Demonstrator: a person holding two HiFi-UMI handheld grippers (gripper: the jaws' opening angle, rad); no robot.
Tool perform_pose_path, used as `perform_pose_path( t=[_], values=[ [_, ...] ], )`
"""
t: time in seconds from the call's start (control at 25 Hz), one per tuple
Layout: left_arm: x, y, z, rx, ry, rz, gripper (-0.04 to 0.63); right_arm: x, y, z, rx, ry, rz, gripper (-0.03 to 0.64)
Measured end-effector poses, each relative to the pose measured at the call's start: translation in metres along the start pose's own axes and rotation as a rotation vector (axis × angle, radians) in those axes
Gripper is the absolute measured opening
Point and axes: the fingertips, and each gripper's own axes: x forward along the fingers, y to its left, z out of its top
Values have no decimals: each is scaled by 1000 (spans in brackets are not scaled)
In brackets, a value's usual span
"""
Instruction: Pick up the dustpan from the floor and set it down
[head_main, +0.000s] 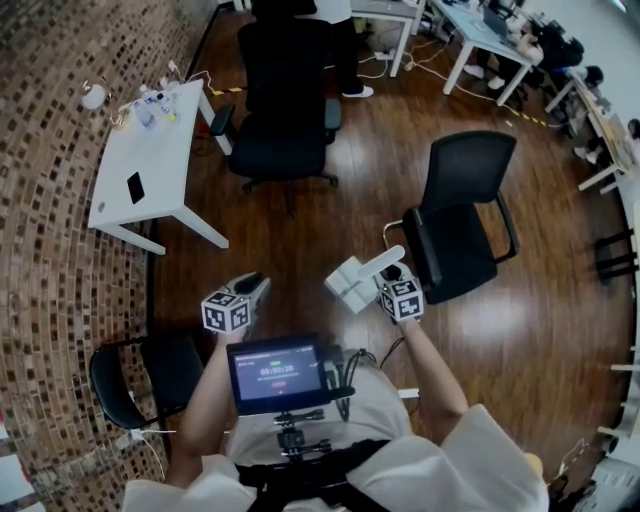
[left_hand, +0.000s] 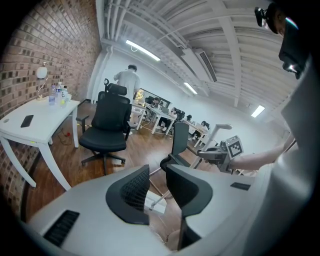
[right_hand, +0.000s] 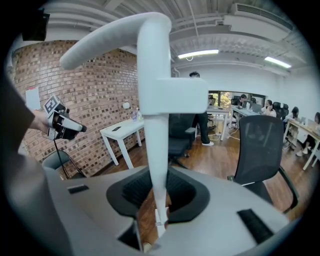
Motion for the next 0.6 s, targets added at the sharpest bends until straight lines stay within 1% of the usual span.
perform_pose_path(
  t=[0.52, 0.6],
  values=[
    [9, 5, -7, 27, 37, 13, 97, 29, -5, -34, -3, 53, 17, 101],
    [11, 7, -10, 30, 47, 14, 97, 30, -5, -33, -2, 57, 11, 101]
  ],
)
